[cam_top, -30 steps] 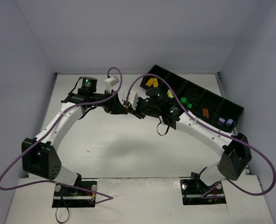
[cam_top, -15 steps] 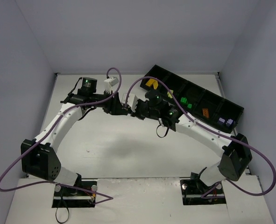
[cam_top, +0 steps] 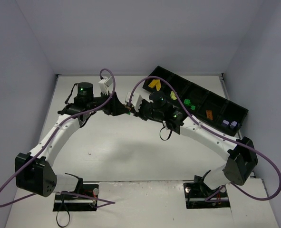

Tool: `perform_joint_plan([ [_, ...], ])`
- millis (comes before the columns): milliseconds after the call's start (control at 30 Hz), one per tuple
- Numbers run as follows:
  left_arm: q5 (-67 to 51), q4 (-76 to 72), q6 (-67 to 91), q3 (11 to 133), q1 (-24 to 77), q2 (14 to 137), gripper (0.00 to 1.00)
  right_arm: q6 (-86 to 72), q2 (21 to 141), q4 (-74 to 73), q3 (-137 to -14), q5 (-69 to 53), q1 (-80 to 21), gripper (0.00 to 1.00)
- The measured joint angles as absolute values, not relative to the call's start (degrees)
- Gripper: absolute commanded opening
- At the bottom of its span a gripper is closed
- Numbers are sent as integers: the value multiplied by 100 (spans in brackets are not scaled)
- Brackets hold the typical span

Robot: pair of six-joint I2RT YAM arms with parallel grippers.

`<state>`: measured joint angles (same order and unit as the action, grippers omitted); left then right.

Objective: Sort the legos into containers by color

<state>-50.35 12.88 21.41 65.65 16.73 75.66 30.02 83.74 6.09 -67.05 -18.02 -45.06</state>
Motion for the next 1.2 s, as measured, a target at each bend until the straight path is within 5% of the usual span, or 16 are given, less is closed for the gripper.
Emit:
perform_joint_plan([
  [333,-4823,587,2921,6121,1675,7555,39,2744,8374,648,-6705,-1623,-4506,0],
  [433,-4799,478,3015,6108,1675,7516,24,2705,8374,707,-6705,-1570,-4506,0],
  [467,-4788,443,3044,6104,1675,7496,11,2700,8374,722,-6705,-1559,-4506,0],
  [600,-4762,290,3116,6069,1675,7470,1,2679,8372,797,-6705,-1509,-4504,0],
  [1200,-4768,102,3170,5428,1673,7172,0,1192,8239,792,-6471,191,-3240,0],
])
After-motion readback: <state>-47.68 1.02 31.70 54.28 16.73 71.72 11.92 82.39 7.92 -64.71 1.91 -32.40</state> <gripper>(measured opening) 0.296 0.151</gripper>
